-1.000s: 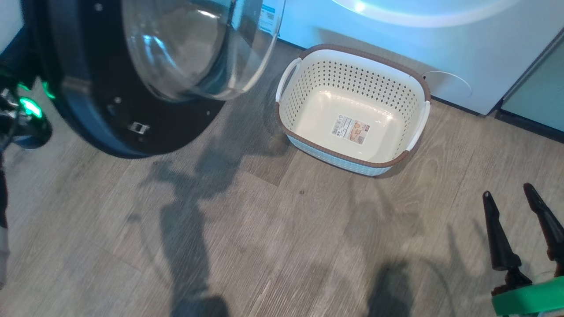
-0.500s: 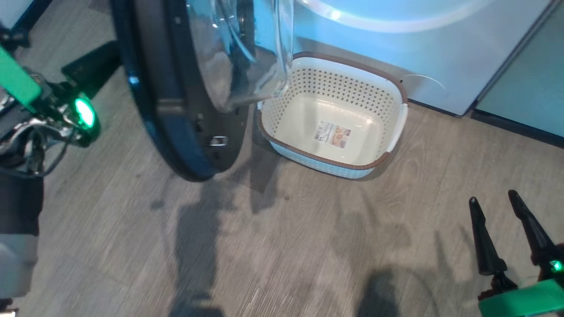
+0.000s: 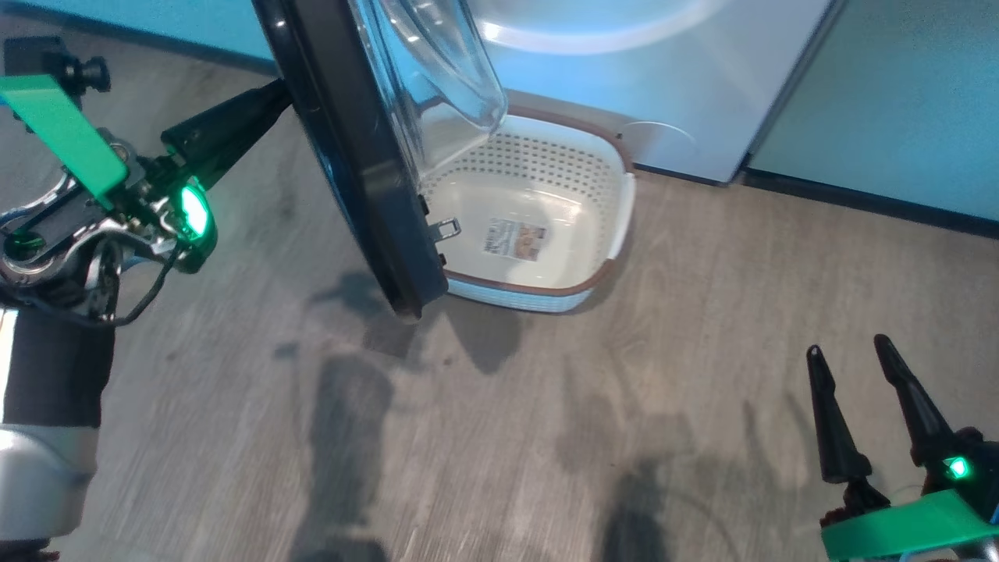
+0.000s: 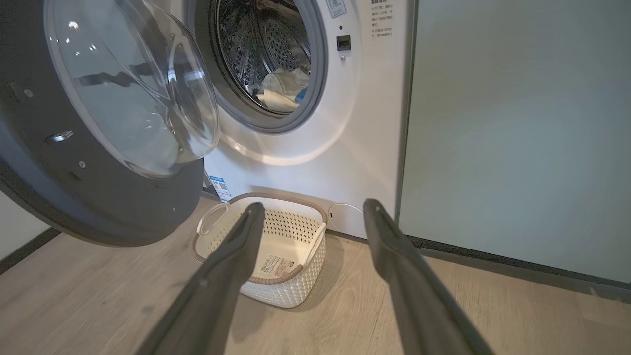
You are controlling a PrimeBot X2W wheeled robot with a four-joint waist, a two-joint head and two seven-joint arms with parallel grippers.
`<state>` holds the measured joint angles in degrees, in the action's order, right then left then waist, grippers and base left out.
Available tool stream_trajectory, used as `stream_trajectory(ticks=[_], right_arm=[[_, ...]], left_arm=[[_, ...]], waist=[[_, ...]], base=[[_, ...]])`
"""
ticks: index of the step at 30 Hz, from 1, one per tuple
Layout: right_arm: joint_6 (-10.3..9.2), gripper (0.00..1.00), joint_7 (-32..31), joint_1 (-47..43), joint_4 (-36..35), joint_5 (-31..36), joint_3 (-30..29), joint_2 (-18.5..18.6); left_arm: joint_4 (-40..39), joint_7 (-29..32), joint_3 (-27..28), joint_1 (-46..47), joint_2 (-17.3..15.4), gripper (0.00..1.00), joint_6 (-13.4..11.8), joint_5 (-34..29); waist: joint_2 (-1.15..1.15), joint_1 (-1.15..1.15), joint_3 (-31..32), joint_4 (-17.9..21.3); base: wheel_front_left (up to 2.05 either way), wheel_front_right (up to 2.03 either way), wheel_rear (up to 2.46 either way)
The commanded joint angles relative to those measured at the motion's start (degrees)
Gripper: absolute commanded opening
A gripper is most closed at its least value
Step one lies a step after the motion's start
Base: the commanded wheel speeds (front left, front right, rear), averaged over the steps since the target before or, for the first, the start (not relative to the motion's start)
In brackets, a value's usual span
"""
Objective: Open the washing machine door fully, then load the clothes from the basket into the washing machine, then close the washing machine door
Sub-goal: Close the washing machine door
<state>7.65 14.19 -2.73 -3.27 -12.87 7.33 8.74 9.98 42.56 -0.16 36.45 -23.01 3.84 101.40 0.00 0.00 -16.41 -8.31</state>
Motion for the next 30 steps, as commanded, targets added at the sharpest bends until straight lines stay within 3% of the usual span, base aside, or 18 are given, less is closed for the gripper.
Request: stream_trajectory(ticks=[1,11,23,30], right_arm=[[-0.16,1.0,0.64,1.81,-1.2,-0.38,1.09,0.27],[-0.16,1.0,0.79,4.25,-1.32,-0.55,1.32,-1.87],[-0.16,1.0,0.8,6.77,-1.31,-1.39,1.8,-4.05],[-0.16,1.0,0.8,8.04,-1.15,-1.71,2.27,-4.74]], left_arm=[[-1.98,-0.52,2.23,1.98,-2.13,0.0,-0.05,-0.47],[-0.02,-3.26,1.86,4.76,-0.28,0.0,0.32,-2.31],[7.64,-7.65,3.94,10.73,0.34,0.0,1.06,-3.94],[11.63,-10.11,5.05,14.28,0.47,0.0,1.96,-4.93]], waist=[[0.0,0.0,-0.12,2.07],[0.0,0.0,-2.04,8.67],[0.0,0.0,-4.89,17.76],[0.0,0.0,-6.21,21.15]], base=[[0.0,0.0,0.0],[0.0,0.0,0.0],[0.0,0.0,0.0],[0.0,0.0,0.0]])
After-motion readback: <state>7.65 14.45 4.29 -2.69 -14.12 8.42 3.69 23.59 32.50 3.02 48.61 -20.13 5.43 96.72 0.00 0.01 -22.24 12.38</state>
